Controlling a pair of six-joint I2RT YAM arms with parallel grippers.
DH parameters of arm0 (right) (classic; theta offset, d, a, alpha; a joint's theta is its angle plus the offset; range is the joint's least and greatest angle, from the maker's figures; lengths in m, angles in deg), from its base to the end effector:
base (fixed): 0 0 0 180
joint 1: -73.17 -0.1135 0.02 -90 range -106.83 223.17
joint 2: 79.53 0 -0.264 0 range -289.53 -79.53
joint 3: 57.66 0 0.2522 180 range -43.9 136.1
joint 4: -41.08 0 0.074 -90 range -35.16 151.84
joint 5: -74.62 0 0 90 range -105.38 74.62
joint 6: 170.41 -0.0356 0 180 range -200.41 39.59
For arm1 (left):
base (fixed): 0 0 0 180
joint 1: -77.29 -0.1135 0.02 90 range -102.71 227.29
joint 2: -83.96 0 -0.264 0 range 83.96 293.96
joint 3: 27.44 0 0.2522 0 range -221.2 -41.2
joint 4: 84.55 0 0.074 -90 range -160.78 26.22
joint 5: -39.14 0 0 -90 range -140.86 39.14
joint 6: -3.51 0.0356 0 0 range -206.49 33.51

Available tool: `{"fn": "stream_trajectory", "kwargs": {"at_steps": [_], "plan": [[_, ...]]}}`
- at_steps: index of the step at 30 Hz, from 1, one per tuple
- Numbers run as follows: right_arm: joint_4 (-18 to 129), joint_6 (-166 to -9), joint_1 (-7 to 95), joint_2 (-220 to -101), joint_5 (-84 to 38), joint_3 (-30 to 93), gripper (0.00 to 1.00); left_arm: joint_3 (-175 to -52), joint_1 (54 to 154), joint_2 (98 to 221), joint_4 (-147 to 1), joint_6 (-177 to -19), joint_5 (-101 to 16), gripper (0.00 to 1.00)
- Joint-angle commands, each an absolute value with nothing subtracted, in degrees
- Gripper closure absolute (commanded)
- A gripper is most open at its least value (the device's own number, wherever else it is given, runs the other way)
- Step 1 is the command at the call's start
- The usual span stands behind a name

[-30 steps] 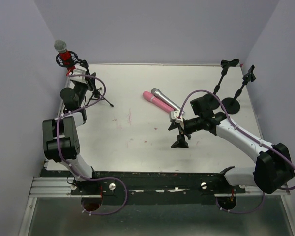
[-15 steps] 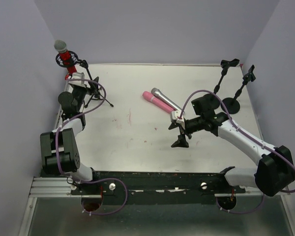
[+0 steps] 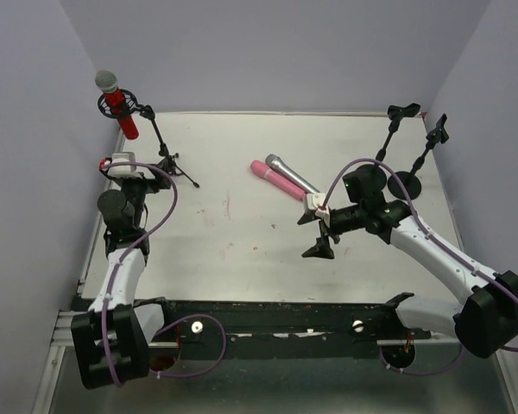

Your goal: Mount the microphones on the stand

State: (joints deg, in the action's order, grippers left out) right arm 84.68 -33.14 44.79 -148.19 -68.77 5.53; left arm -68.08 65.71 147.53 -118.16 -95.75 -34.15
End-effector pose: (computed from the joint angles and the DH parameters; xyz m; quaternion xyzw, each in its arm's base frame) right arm 0.1953 0.1380 0.2634 -0.6374 0.5648 0.3639 0.3772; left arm 0.2381 0.0383 0.2717 -0.0042 0.6413 -0.0773 0.7634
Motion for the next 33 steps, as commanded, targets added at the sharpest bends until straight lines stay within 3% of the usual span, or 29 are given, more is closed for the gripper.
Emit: {"fn": "stream_trajectory", "kwargs": {"at_steps": [1,6,12,15,23,26,33], "plan": [[86.3,-38.55,46.0,-145.45,-69.61,7.95,0.02,-72.13,65.42,133.56,-90.27,-106.33,-40.4,0.01],[84.28,-56.56,50.57,-142.47,-63.47,13.05,0.02,-78.98,65.42,122.65,-68.88,-110.48,-33.22,0.01],[93.58,-69.66,52.78,-141.58,-44.51,27.18,0.02,-82.77,70.86,120.34,-64.99,-113.2,-18.88,0.01],[96.4,-73.71,54.87,-139.92,-37.72,32.55,0.0,-85.58,77.0,121.83,-58.42,-108.66,-19.38,0.01],[92.37,-86.72,81.04,-140.69,-38.57,36.25,0.02,-79.01,88.44,116.57,-55.92,-98.8,-30.11,0.01],[90.7,-88.58,85.81,-142.54,-40.68,36.17,0.02,-77.32,90.29,114.55,-55.67,-97.92,-31.34,0.01],[90.0,-66.1,87.41,-145.97,-51.84,31.35,0.01,-77.15,93.28,111.3,-55.49,-96.34,-32.75,0.01]]}}
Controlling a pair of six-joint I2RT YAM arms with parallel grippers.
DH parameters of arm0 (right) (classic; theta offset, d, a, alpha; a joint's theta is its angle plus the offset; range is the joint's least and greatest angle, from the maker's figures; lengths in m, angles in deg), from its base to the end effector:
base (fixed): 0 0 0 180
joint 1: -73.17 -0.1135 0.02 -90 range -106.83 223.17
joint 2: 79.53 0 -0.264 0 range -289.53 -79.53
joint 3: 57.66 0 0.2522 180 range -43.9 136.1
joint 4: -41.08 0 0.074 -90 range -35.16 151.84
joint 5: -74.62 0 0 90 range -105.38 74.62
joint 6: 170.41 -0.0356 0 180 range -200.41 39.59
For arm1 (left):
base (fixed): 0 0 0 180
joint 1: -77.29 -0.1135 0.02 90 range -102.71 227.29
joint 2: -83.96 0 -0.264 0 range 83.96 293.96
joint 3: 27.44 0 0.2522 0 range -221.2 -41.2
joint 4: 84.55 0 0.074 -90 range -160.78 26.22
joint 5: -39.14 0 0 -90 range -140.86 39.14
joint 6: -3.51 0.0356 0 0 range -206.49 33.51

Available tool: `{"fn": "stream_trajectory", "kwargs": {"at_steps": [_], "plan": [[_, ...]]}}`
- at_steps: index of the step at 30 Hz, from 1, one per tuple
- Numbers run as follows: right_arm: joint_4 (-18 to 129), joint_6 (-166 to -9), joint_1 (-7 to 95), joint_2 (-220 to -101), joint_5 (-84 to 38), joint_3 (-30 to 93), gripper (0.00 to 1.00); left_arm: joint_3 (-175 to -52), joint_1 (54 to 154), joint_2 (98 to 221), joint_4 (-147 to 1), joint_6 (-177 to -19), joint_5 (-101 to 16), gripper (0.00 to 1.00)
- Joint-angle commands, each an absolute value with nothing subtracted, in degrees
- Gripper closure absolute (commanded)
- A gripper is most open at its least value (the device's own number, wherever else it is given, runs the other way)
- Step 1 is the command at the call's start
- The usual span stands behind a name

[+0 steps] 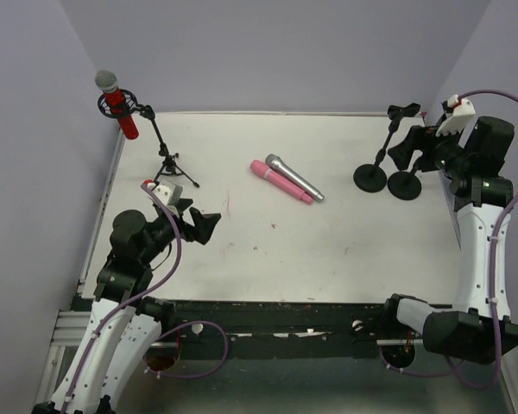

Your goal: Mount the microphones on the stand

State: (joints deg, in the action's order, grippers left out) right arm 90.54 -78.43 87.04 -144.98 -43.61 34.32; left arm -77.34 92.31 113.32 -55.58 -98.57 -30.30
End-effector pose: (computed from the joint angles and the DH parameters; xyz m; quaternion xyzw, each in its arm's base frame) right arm 0.2302 -0.0395 0.4252 -0.0503 0.8180 0.1275 0.5587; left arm 0.1245 -0.0463 0.3157 0.1356 0.7418 -0.2820 0.5932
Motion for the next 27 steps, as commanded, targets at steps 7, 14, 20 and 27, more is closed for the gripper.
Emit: {"fn": "stream_trajectory", "kwargs": {"at_steps": [7,14,20,27], "plan": [[71.48,-57.74,87.49,-147.03,-52.83,16.77,0.02,-76.71,93.9,110.06,-55.93,-96.16,-32.67,0.01],[45.12,-60.35,87.32,-153.7,-54.84,5.43,0.07,-76.62,93.98,110.76,-56.11,-96.16,-32.75,0.01],[22.69,-67.57,86.53,-160.64,-51.51,0.93,0.17,-76.45,93.9,111.73,-56.28,-96.16,-32.66,0.01],[10.46,-68.01,84.24,-166.53,-47.82,0.66,0.29,-76.36,93.9,112.87,-56.28,-95.81,-33.19,0.01]]}}
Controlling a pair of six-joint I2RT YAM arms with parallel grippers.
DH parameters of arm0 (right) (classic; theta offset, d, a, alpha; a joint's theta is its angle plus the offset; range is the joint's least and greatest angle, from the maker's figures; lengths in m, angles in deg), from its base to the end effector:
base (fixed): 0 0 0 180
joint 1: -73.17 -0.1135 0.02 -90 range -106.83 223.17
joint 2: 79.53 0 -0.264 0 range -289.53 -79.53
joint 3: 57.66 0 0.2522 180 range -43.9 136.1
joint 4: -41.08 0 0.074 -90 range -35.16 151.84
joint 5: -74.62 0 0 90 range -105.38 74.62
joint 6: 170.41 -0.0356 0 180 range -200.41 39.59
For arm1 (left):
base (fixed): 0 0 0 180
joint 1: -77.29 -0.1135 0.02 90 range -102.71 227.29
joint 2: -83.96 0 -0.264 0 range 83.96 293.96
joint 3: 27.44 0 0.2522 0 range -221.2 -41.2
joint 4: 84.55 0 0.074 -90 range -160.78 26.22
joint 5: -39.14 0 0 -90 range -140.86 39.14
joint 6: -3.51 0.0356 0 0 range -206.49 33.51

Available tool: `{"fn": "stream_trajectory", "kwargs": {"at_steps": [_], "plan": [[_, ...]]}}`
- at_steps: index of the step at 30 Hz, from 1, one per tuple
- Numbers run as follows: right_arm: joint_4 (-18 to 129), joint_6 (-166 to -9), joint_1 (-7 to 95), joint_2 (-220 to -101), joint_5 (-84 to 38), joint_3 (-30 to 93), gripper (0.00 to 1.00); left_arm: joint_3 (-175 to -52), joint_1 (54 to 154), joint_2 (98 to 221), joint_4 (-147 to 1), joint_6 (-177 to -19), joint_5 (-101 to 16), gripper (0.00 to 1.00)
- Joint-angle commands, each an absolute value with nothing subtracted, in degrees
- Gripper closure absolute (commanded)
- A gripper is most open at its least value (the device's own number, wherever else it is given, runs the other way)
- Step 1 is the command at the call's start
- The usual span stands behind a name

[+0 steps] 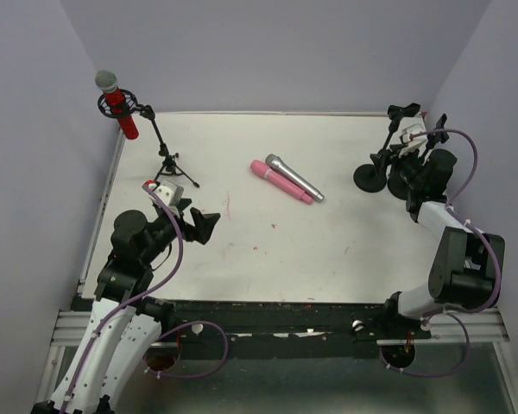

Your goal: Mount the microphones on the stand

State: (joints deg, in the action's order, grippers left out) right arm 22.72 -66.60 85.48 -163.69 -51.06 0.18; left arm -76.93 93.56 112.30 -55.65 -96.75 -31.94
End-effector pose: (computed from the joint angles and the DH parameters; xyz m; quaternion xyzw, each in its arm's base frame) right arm 0.3182 -0.0482 0.2501 -0.2105 0.7155 0.0840 0.6608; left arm 0.1211 -0.0474 0.3153 0.1469 0.7363 -0.2694 0.6030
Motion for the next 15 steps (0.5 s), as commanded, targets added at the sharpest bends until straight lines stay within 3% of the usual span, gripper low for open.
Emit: {"fn": "stream_trajectory", "kwargs": {"at_steps": [1,10,15], "plan": [[9.67,-68.1,84.07,-167.5,-47.55,1.19,0.3,-76.45,93.9,112.96,-56.28,-95.81,-33.11,0.01],[5.44,-68.36,83.72,-172.07,-44.39,2.86,0.47,-76.27,93.9,113.75,-56.55,-95.72,-33.02,0.01],[5.18,-68.98,83.63,-176.37,-42.28,6.54,0.45,-76.18,93.9,113.93,-56.46,-95.63,-33.02,0.01]]}}
